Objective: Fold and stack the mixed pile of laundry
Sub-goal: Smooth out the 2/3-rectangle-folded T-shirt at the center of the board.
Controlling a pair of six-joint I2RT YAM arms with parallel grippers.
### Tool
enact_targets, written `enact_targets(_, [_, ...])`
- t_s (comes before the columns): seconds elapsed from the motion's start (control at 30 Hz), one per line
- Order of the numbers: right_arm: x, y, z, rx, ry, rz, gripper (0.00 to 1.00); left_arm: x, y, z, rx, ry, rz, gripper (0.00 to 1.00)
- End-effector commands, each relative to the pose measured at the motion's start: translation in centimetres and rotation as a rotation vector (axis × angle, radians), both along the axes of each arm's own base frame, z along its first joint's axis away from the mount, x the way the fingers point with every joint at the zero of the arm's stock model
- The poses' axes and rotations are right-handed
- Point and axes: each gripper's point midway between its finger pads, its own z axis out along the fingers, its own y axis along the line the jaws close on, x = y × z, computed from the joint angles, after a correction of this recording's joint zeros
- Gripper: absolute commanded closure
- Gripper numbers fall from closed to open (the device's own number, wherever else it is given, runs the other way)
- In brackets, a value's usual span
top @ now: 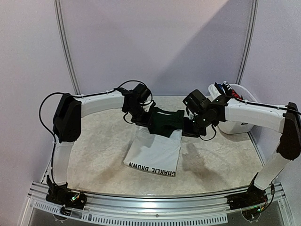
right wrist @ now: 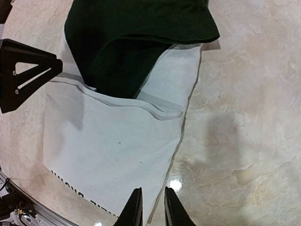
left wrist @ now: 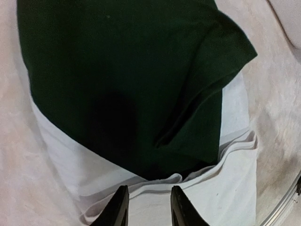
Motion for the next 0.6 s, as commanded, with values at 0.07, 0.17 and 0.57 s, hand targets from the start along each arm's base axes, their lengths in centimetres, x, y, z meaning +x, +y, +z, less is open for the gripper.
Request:
enact_targets(0.07, [0.3,3.6,-0.1,0.087,0.006,0.085,0.83,-1.2,2.0,3.4,0.009,-0.008,0.011,0.69])
enact_targets(0.17, [0.0,5.8,-0.7,0.133,0.024,0.134,0.83,-3.7,2.7,2.9,-0.001,0.047,-0.028,0.70])
enact_targets(0.57, [-7.0,12.7,-5.8,0.213,0.165,0.395,0.88,-14.1,6.1,-1.1,0.011,0.235,-0.196,0.73])
